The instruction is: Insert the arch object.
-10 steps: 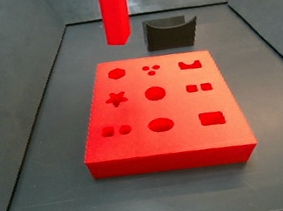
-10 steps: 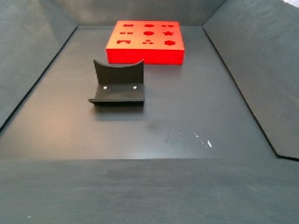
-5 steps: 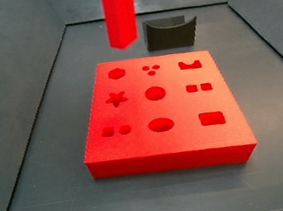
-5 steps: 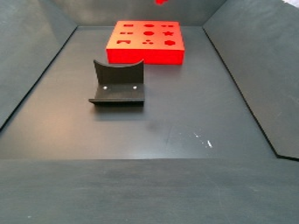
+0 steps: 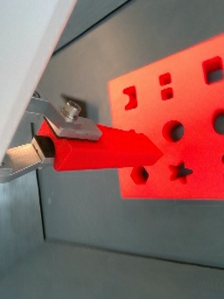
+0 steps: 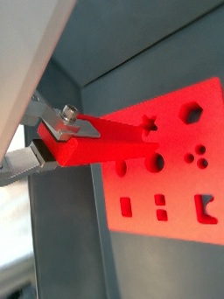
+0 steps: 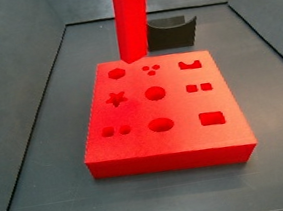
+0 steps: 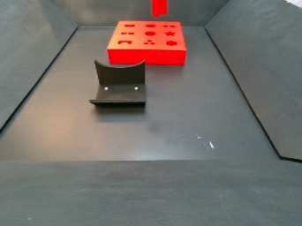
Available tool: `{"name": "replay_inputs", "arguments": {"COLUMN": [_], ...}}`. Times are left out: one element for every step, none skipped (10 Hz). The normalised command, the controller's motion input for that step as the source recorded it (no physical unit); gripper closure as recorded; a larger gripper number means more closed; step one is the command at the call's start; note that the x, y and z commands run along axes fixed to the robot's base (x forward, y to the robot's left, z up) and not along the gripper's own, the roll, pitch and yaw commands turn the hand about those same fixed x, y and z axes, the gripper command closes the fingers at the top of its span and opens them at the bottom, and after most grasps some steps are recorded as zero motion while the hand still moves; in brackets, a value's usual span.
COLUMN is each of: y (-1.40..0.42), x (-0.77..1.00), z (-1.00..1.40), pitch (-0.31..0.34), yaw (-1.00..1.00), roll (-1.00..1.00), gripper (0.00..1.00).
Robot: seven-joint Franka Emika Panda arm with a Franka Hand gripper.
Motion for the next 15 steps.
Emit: {"name": "replay_inputs", "arguments": {"y": [0.05,0.06,0.06,0.07,0.10,0.15,0.15,0.14,0.17,0.17,0.20,0.24,0.29,0.21,0.05], "x": [0.10,0.13,0.19,0.35,0.42,0.52,0.57,0.59,0.64,0.66,0.67,0.70,0.73,0.67,0.57], "z": [-0.23,-0.12,0.00,0.11,0.12,0.09,0.12,0.00,-0.08,-0.23,-0.28,-0.31,-0.25,-0.13,0.00], "pitch": [0.000,0.000,0.000,0.000,0.000,0.000,0.000,0.000,0.000,0.000,0.000,0.000,0.000,0.000,-0.004], "yaw": [-1.00,-0.99,-0.95,-0.83,-0.77,-0.70,-0.67,-0.63,-0.61,-0.60,-0.60,-0.58,-0.56,-0.57,-0.55], "roll": [0.00,0.00,-0.04,-0.15,-0.17,-0.18,-0.22,-0.26,-0.23,-0.17,-0.14,-0.12,-0.07,0.02,0.19], "gripper": [1.00,1.00,1.00,1.00,1.00,1.00,1.00,1.00,1.00,1.00,1.00,1.00,1.00,1.00,1.00]}}
